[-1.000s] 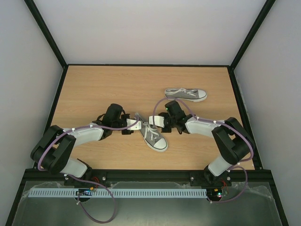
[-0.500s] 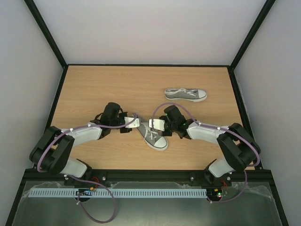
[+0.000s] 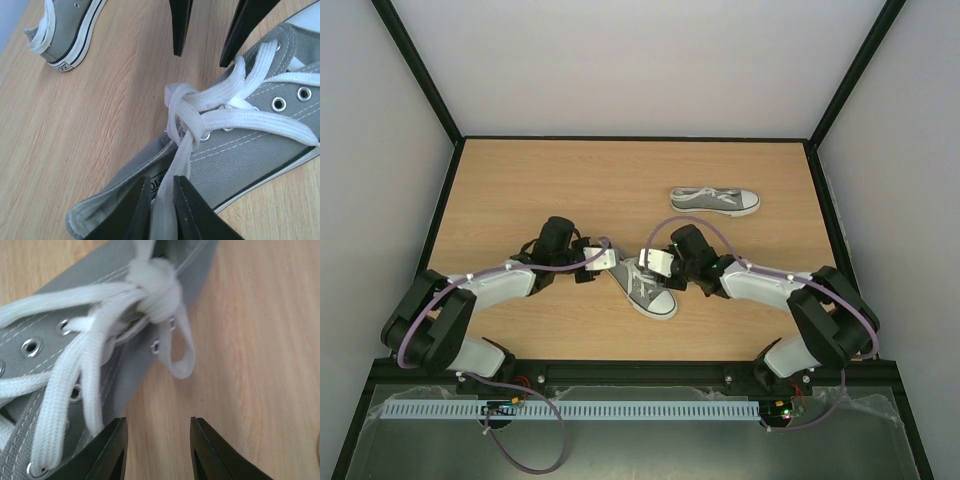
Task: Tie the shoes
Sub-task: Tie the shoelace on the shoe.
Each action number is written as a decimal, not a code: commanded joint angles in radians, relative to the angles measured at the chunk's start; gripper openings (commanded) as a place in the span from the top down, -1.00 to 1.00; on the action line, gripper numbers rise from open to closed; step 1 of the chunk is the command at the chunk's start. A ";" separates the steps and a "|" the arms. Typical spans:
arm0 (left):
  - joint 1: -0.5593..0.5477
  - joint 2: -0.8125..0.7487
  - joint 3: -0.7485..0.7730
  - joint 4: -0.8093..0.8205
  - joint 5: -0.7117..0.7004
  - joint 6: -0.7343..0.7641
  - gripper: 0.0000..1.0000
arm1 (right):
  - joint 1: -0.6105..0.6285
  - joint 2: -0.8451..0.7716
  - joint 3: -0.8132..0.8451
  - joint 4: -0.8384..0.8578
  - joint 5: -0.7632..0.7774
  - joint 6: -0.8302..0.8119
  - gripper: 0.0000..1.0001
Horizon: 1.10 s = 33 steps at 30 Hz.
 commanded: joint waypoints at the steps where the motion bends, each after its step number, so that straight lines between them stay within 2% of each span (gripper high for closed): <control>1: 0.006 -0.047 0.028 -0.075 0.023 0.042 0.54 | 0.005 -0.087 0.011 -0.011 0.052 0.120 0.27; 6: 0.012 -0.083 0.083 -0.258 -0.002 0.100 -0.16 | 0.003 -0.177 0.016 -0.110 0.088 0.318 0.26; 10: 0.022 -0.111 0.107 -0.379 -0.001 0.129 -0.67 | 0.003 -0.174 0.050 -0.238 0.121 0.601 0.22; 13: 0.029 -0.130 0.114 -0.403 -0.002 0.114 -0.95 | 0.003 -0.149 0.061 -0.296 0.092 0.792 0.23; 14: 0.031 -0.137 0.114 -0.404 -0.003 0.107 -0.98 | 0.003 -0.132 0.062 -0.312 0.083 0.837 0.25; 21: 0.035 -0.180 0.100 -0.409 -0.030 -0.003 -0.93 | 0.005 -0.020 0.052 -0.366 0.069 1.039 0.39; 27: 0.036 -0.212 0.015 -0.320 -0.123 -0.157 -0.51 | 0.020 -0.042 0.002 -0.314 -0.082 1.130 0.42; 33: 0.036 -0.231 -0.015 -0.279 -0.137 -0.190 -0.37 | 0.109 -0.015 -0.002 -0.288 -0.143 1.235 0.43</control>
